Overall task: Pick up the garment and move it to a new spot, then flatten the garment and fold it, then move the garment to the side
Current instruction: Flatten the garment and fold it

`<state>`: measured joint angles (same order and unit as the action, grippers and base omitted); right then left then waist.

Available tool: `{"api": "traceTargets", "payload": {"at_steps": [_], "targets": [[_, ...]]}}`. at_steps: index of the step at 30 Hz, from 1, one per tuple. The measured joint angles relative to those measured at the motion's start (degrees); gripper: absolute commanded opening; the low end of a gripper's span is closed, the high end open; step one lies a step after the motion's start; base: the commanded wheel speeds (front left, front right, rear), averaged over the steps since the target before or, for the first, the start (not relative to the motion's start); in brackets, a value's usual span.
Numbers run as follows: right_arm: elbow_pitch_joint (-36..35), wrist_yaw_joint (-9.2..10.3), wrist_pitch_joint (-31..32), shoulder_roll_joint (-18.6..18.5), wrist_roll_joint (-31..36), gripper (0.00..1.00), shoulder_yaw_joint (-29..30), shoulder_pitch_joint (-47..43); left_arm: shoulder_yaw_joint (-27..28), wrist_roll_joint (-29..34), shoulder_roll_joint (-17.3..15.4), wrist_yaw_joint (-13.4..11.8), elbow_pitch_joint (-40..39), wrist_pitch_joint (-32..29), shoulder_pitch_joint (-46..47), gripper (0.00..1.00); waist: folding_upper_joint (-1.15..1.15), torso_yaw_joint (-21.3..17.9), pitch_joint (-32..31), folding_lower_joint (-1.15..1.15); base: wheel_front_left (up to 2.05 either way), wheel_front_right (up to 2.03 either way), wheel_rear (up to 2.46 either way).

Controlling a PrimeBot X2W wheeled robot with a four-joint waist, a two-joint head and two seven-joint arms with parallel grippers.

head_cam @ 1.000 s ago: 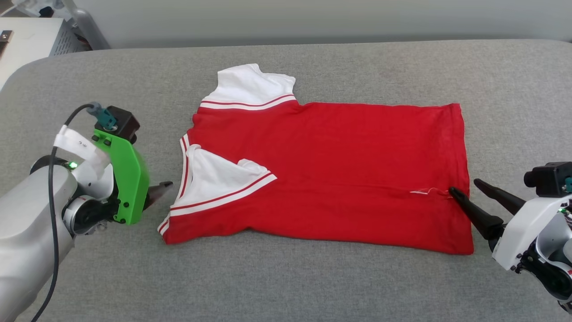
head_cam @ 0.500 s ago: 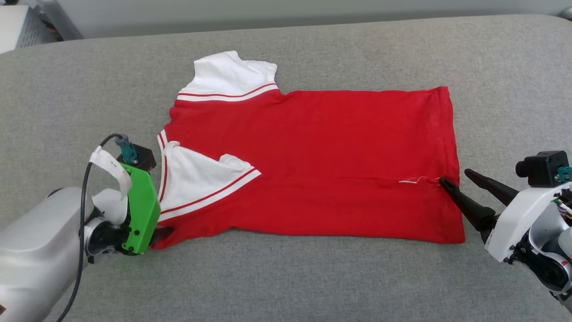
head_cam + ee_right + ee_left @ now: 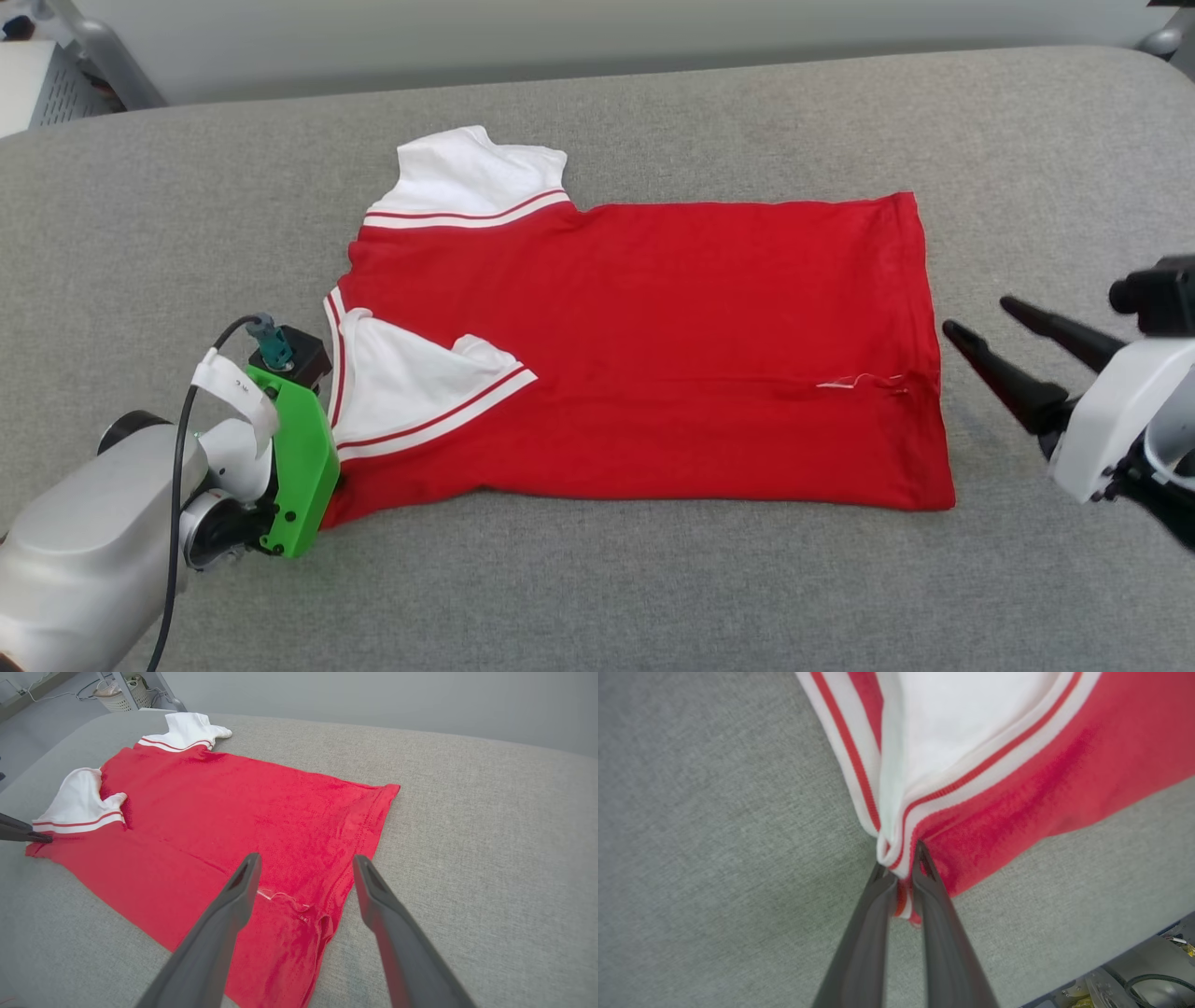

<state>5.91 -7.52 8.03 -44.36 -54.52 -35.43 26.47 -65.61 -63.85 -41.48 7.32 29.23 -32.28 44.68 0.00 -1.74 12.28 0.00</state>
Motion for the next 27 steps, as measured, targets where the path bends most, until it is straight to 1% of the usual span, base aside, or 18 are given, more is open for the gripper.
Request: {"api": "traceTargets", "payload": {"at_steps": [4, 7, 11, 13, 15, 17, 20, 27], "targets": [[-4.1, 0.00, 6.6, -2.1, 1.5, 1.00, 1.8, 1.9, -0.4, 1.0, -0.9, 0.0, -2.4, 2.6, -0.1, 0.00, 0.00, 0.2, -1.1, 0.00, 0.00, 0.00, 0.00], [-5.6, 0.00, 14.1, -3.2, 2.0, 1.00, 2.8, 2.5, -0.3, 1.4, -1.6, 0.0, -4.3, 4.3, -0.1, 0.00, 0.00, 0.5, -1.5, 0.00, 0.00, 0.00, 0.00], [-5.5, 0.00, 26.6, -3.7, 1.7, 1.00, 3.7, 2.4, -0.4, 2.1, -1.9, 0.0, -6.4, 5.3, -0.1, 0.00, 0.00, 1.1, -1.7, 0.00, 0.00, 0.00, 0.00], [-5.1, 0.00, 31.3, -3.7, 2.2, 1.00, 4.0, 2.2, -0.5, 2.6, -2.0, -0.1, -7.4, 5.5, 0.0, 0.00, 0.00, 1.5, -1.6, 0.00, 0.00, 0.00, 0.00], [-3.9, 0.00, 35.6, -3.0, 2.3, 1.00, 4.7, 1.5, -0.5, 3.5, -2.0, -0.3, -8.3, 5.7, 0.0, 0.00, 0.00, 1.8, -1.3, 0.00, 0.00, 0.00, 0.00], [-2.4, 0.00, 38.1, -1.7, 2.4, 1.00, 5.3, 0.5, -0.6, 3.9, -1.9, -0.4, -9.0, 5.8, 0.1, 0.00, 0.00, 2.1, -1.0, 0.00, 0.00, 0.00, 0.00], [-0.3, 0.00, 40.2, 0.7, 3.2, 1.00, 6.0, -0.8, -0.6, 4.4, -1.6, -0.6, -9.7, 5.9, 0.6, 0.00, 0.00, 2.5, -0.2, 0.00, 0.00, 0.00, 0.00], [5.5, 0.00, 40.0, 6.9, 5.9, 1.00, 6.9, -2.4, -0.5, 5.1, -1.5, -0.8, -10.2, 6.1, 2.2, 0.00, 0.00, 3.7, 2.2, 0.00, 0.00, 0.00, 0.00]]}}
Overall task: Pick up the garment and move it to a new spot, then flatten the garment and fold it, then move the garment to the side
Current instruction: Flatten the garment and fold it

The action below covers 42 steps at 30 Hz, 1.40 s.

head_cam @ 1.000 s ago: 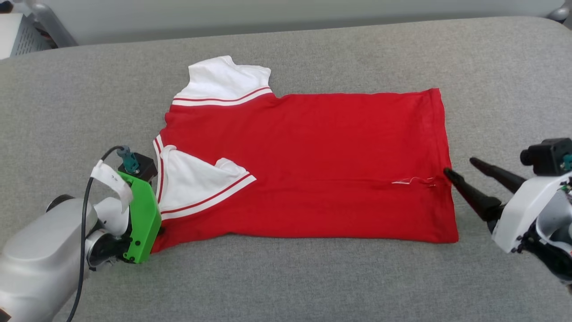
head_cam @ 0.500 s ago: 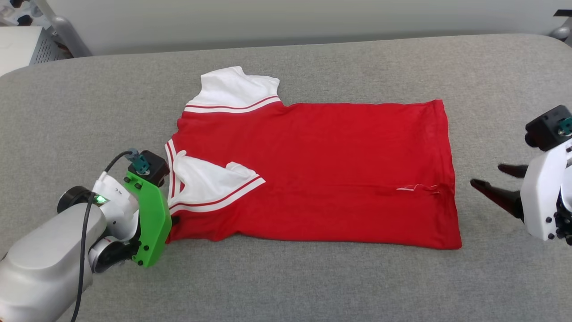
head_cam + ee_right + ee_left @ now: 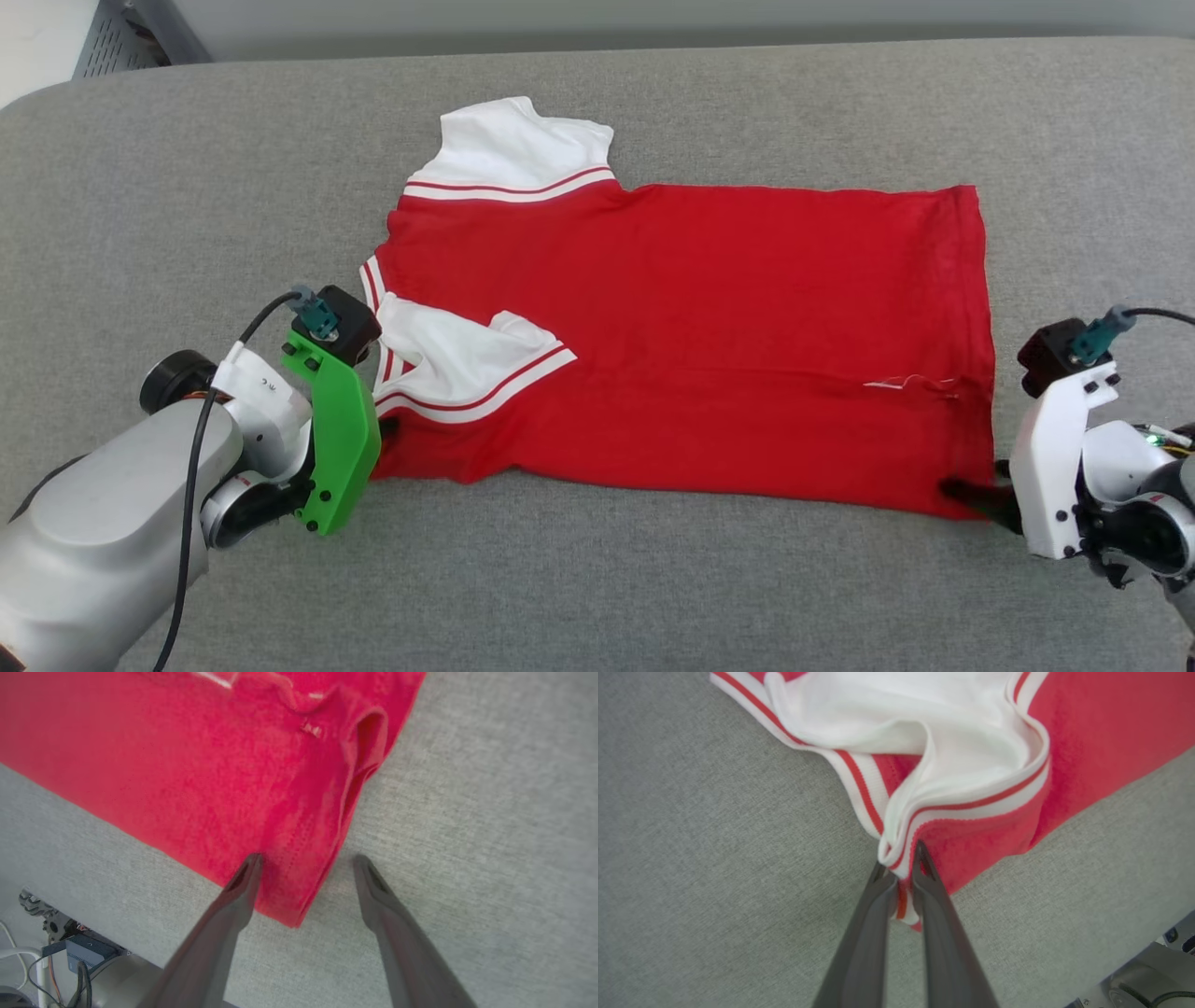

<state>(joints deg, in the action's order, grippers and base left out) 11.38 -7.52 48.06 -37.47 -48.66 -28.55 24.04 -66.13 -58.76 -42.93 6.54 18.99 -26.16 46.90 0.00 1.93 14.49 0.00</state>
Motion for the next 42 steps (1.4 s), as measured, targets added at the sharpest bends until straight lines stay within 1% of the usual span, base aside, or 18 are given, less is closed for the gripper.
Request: {"api": "traceTargets", "payload": {"at_steps": [2, 9, 10, 11, 12, 13, 18, 22, 25, 29, 34, 38, 42], "targets": [[1.2, 0.00, -0.7, 0.8, 1.4, 1.00, -0.9, -0.3, 0.0, 0.2, 0.0, 0.0, 0.0, 0.2, 0.3, 0.00, 0.00, 0.3, 0.7, 0.00, 0.00, 0.00, 0.00], [3.1, 0.01, -3.4, 1.5, 2.1, 1.00, -3.2, -0.3, 0.0, 0.2, 0.3, 0.0, 0.7, 0.8, 0.5, 0.00, 0.00, 0.9, 2.2, 0.00, 0.00, 0.00, 0.00], [3.0, 0.01, -3.7, 1.4, 2.1, 0.69, -3.4, -0.3, 0.0, 0.2, 0.3, 0.0, 0.8, 0.9, 0.5, 0.00, 0.00, 0.9, 2.1, 0.00, 0.00, 0.00, 0.00], [2.9, 0.01, -4.5, 1.4, 2.1, 0.16, -3.6, -0.1, 0.0, 0.2, 0.4, 0.0, 1.0, 1.0, 0.4, 0.00, 0.00, 0.9, 2.0, 0.00, 0.00, 0.00, 0.00], [2.9, 0.03, -5.3, 1.5, 2.1, 0.00, -3.8, 0.0, 0.0, 0.2, 0.4, 0.0, 1.2, 1.4, 0.3, 0.00, 0.00, 0.8, 1.8, 0.00, 0.00, 0.00, 0.00], [2.4, 0.07, -7.4, 1.3, 1.9, 0.00, -4.0, 0.1, 0.0, -0.3, 0.3, 0.0, 1.7, 2.2, -0.2, 0.00, 0.00, 0.5, 1.1, 0.00, 0.00, 0.00, 0.00], [0.9, 0.07, -9.3, 1.7, 0.2, 0.00, -3.4, -0.8, 0.1, -0.7, -0.1, 0.0, 2.3, 3.4, -1.7, 0.00, 0.00, 0.1, -0.9, 0.00, 0.00, 0.00, 0.00], [-2.2, 0.05, -10.5, 1.1, -0.7, 0.00, -2.1, -3.4, 0.4, -1.3, -1.0, -0.2, 1.7, 4.1, -3.1, 0.00, 0.00, -0.2, -2.9, 0.00, 0.00, 0.00, 0.00], [-4.7, 0.05, -10.6, -0.2, -1.2, 0.00, -0.7, -5.4, 0.4, -1.6, -2.4, -0.3, 0.6, 4.5, -4.4, 0.00, 0.00, -0.4, -4.4, 0.00, 0.00, 0.00, 0.00], [-7.4, 0.05, -10.3, -1.4, -1.5, 0.00, 2.0, -8.3, 0.5, -2.1, -4.4, -1.3, -1.7, 5.0, -6.0, 0.00, 0.00, -0.6, -6.0, 0.00, 0.00, 0.00, 0.00], [-9.5, 0.01, -8.4, -2.8, -1.6, 0.00, 5.3, -12.0, 0.2, -3.4, -6.2, -2.5, -4.7, 5.0, -8.7, 0.00, 0.00, -0.6, -7.3, 0.00, 0.00, 0.00, 0.00], [-10.6, 0.00, -6.7, -3.1, -1.5, 0.00, 7.1, -15.2, -0.5, -3.9, -7.1, -3.6, -7.0, 5.0, -10.8, 0.00, 0.00, -0.5, -7.5, 0.00, 0.00, 0.00, 0.00], [-10.6, 0.00, -6.4, -2.7, -0.4, 0.00, 8.0, -17.1, -0.8, -4.8, -7.1, -4.8, -8.3, 5.2, -13.1, 0.00, 0.00, -0.4, -6.9, 0.00, 0.00, 0.00, 0.00]]}}
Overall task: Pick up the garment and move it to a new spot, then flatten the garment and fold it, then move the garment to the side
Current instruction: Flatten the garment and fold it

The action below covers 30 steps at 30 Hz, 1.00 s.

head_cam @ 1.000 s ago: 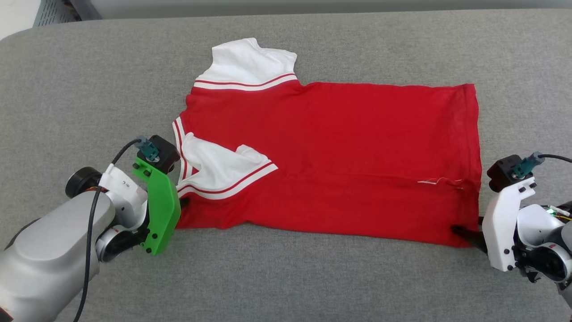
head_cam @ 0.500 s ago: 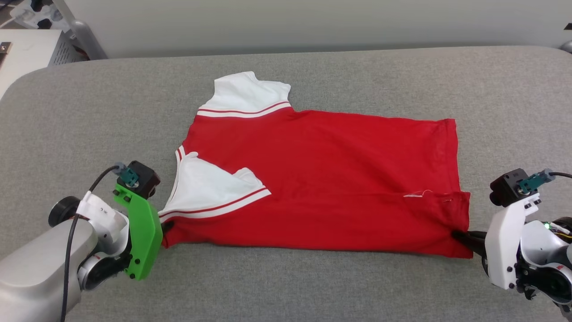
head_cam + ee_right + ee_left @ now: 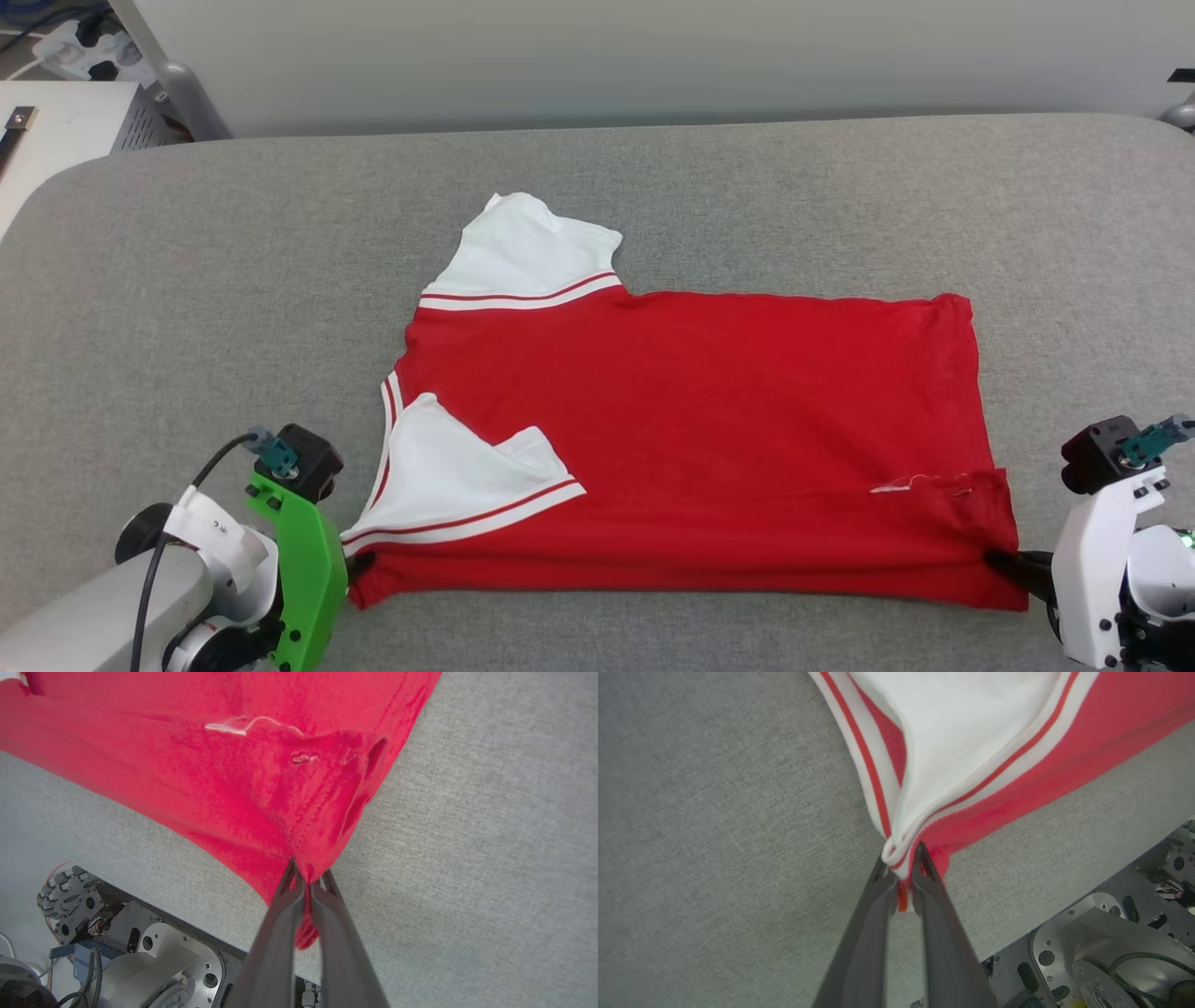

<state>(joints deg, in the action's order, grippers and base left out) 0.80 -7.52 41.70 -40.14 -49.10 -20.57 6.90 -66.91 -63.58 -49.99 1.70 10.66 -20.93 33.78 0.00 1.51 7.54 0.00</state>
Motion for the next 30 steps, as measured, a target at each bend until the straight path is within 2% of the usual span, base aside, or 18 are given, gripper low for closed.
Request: {"api": "traceTargets", "payload": {"at_steps": [5, 10, 11, 12, 13, 17, 21, 25, 30], "targets": [[2.7, 0.00, -0.7, 2.1, 2.3, 0.00, -0.8, -0.1, -0.4, 0.0, 1.0, -1.0, 1.5, 0.8, -0.7, 0.00, 0.00, 0.0, 1.5, 0.00, 0.00, 0.00, 0.00], [7.3, 0.00, -5.1, 3.9, 4.9, 0.00, -2.4, 0.6, -0.6, 0.7, 2.8, -1.0, 4.4, 2.1, -0.7, 0.00, 0.00, 0.0, 2.6, 0.00, 0.00, 0.00, 0.00], [8.0, -0.02, -6.2, 4.0, 5.4, 0.07, -2.7, 0.7, -0.4, 0.6, 3.2, -1.0, 4.9, 2.6, -0.7, 0.19, 0.00, 0.1, 2.6, 0.00, 0.00, 0.00, 0.00], [8.4, -0.03, -7.2, 4.1, 5.5, 0.26, -3.0, 0.8, -0.2, 0.5, 3.4, -0.9, 5.3, 3.1, -0.7, 0.95, 0.00, 0.2, 2.5, 0.00, 0.00, 0.00, 0.00], [8.9, -0.03, -8.3, 4.4, 5.5, 1.00, -2.9, 0.8, 0.2, 0.3, 3.4, -0.9, 5.6, 3.7, -0.7, 1.00, 0.00, 0.2, 2.3, 0.00, 0.00, 0.00, 0.00], [9.0, -0.02, -13.5, 4.8, 6.6, 1.00, -2.0, 0.8, 1.5, -0.8, 2.8, -0.9, 5.7, 5.6, -1.0, 1.00, 0.00, 0.2, 1.1, 0.00, 0.00, 0.00, 0.00], [7.1, -0.01, -20.7, 5.8, 9.4, 1.00, 2.1, 0.2, 4.4, -2.4, 0.7, -0.9, 4.6, 9.5, -1.0, 1.00, 0.00, 0.2, -0.4, 0.00, 0.00, 0.00, 0.00], [3.4, -0.01, -28.1, 8.5, 14.5, 1.00, 6.6, -0.1, 6.6, -1.5, -1.0, -1.7, 3.8, 13.4, -0.3, 1.00, 0.00, -0.2, -1.1, 0.00, 0.00, 0.00, 0.00], [-1.4, -0.01, -36.0, 13.0, 21.5, 1.00, 10.6, -0.1, 8.9, 1.3, -0.6, -3.0, 4.1, 15.9, 4.5, 1.00, 0.00, -1.1, -0.5, 0.00, 0.00, 0.00, 0.00]]}}
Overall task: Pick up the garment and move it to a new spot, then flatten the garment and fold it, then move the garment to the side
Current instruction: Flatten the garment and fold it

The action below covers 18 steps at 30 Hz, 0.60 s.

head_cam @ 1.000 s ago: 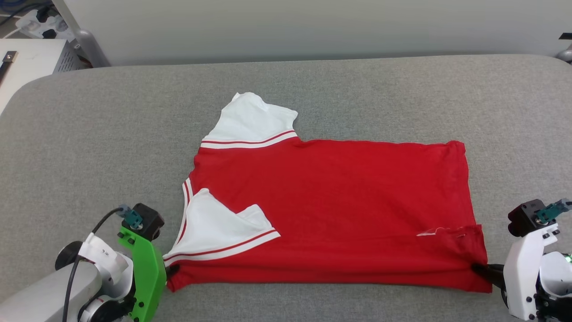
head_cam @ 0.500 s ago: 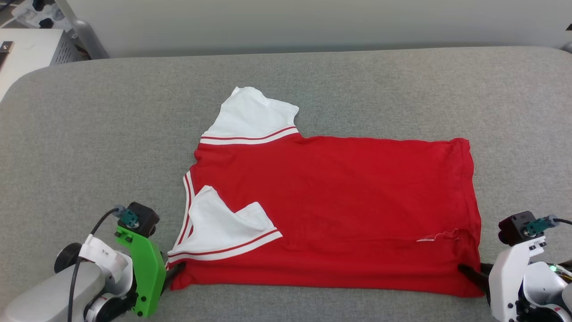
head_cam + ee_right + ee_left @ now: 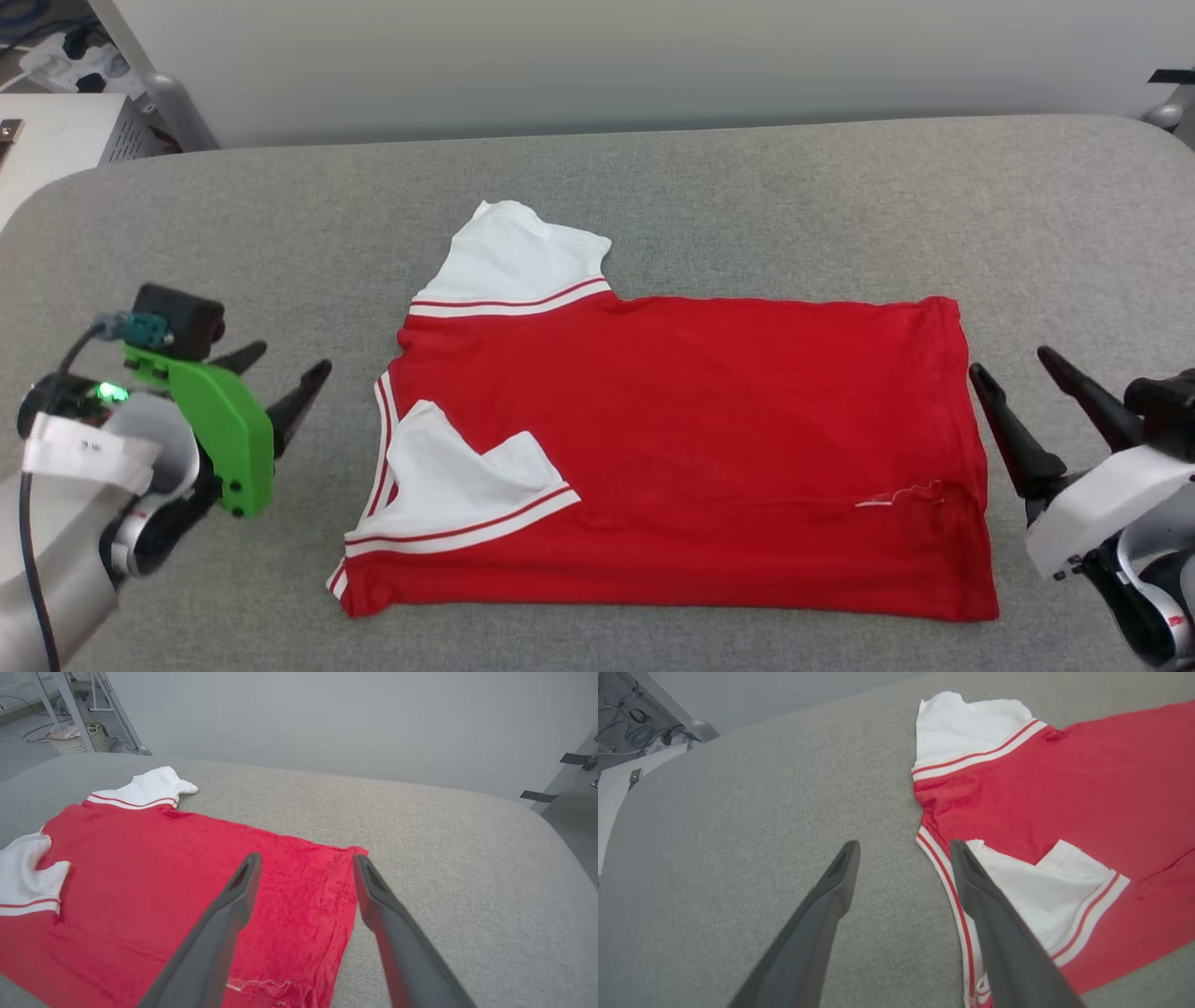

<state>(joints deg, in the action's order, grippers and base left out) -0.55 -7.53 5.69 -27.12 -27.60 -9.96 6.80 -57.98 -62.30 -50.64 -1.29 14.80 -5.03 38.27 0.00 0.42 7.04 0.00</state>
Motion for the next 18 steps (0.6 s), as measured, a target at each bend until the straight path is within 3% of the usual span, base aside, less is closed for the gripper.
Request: {"api": "traceTargets", "payload": {"at_steps": [5, 9, 14, 18], "targets": [[-5.1, 0.00, -5.7, 4.4, 5.5, 1.00, 3.1, 0.1, 1.4, 2.4, 2.6, 0.1, 3.2, -0.4, 7.6, 1.00, 0.00, -0.7, 2.2, 0.00, 0.00, 0.00, 0.00], [-8.7, 0.00, -8.9, 7.0, 8.9, 1.00, 4.8, 0.5, 2.5, 2.5, 5.4, 1.6, 7.2, -2.7, 14.2, 1.00, 0.00, -1.5, 4.8, 0.00, 0.00, 0.00, 0.00], [-10.6, 0.00, -9.5, 8.1, 11.2, 1.00, 4.1, 1.1, 2.0, 1.3, 7.9, 5.2, 13.3, -13.2, 22.6, 1.00, 0.00, -3.2, 8.8, 0.00, 0.00, 0.00, 0.00], [-11.4, 0.00, -9.5, 8.3, 11.5, 1.00, 3.5, 2.9, 1.8, -2.2, 9.6, 6.1, 17.6, -24.9, 29.3, 1.00, 0.00, -4.6, 12.3, 0.01, 0.00, 0.00, 0.00]]}}
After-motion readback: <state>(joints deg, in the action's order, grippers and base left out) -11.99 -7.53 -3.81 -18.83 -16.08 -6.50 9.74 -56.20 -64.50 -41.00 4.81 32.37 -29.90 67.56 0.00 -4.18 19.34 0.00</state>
